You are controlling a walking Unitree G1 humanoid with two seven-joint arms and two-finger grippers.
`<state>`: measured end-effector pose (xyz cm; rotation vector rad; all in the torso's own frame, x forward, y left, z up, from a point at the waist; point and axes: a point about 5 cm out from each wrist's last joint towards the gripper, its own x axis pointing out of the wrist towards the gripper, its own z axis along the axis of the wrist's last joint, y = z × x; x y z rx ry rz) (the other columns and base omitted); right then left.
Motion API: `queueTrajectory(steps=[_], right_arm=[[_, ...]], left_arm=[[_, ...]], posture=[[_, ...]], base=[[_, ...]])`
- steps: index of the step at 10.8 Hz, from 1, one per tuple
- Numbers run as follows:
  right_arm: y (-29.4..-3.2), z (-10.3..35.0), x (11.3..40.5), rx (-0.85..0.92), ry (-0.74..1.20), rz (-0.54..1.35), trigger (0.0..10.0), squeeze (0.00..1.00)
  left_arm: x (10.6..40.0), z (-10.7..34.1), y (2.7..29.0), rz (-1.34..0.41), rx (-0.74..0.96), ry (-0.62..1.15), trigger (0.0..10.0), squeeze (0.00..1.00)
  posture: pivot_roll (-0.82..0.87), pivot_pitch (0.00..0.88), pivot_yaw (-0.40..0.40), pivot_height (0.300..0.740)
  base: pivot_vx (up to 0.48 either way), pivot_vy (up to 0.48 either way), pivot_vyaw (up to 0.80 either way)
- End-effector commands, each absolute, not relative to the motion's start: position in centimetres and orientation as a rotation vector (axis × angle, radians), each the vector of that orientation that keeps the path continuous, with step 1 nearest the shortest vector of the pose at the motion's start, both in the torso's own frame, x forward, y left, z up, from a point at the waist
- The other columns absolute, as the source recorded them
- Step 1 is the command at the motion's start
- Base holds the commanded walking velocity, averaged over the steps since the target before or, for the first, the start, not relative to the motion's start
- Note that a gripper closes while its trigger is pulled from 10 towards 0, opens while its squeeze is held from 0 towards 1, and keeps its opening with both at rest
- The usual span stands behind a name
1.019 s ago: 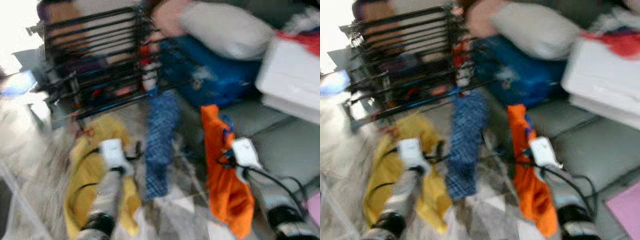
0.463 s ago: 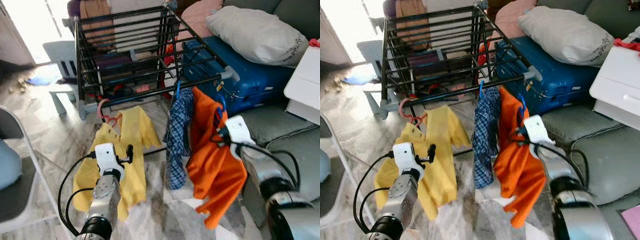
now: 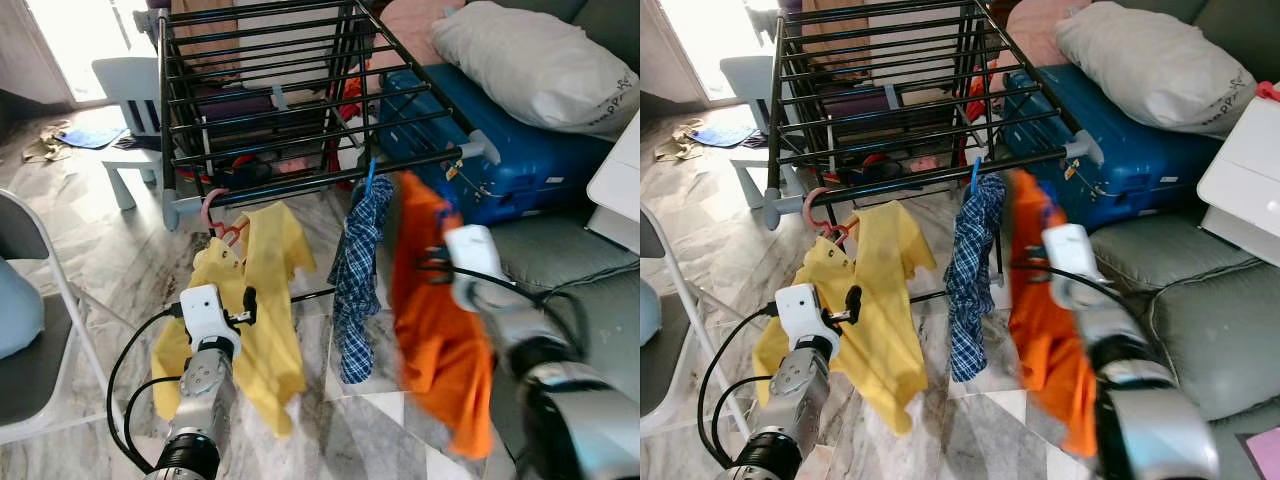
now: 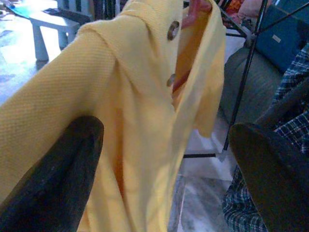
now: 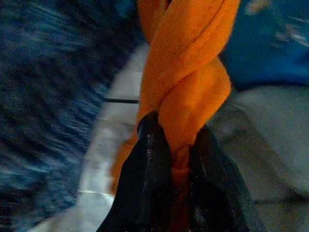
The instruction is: Hang hanger
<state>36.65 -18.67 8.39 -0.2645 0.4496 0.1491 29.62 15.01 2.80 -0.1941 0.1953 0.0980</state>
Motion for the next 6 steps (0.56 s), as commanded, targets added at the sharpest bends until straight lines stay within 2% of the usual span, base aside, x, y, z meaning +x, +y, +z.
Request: queueTrajectory(steps=[1,4,5,6], right_arm=[[-14.8,9.7,37.6,-0.222,0.391,0.312,10.0,0.0],[-10.3,7.9,36.1,-0.213,0.424,0.545,10.0,0.0],[-10.2,7.1,35.6,-0.222,0.444,0.554,10.0,0.0],[-11.5,6.8,35.6,-0.242,0.449,0.489,10.0,0.0]], left_arm=[[29.6,3.0,15.4,0.103,-0.176,0.189,10.0,0.0],[29.6,3.0,15.3,0.101,-0.172,0.187,10.0,0.0],[29.6,3.0,15.2,0.097,-0.171,0.187,10.0,0.0],[29.5,3.0,15.1,0.091,-0.172,0.191,10.0,0.0]], posture=[[-0.16,0.0,0.033,0.74],[-0.16,0.0,0.035,0.74],[-0.16,0.0,0.038,0.74],[-0.17,0.0,0.042,0.74]], base=[[0.0,0.0,0.0],[0.0,0.0,0.0],[0.0,0.0,0.0],[0.0,0.0,0.0]])
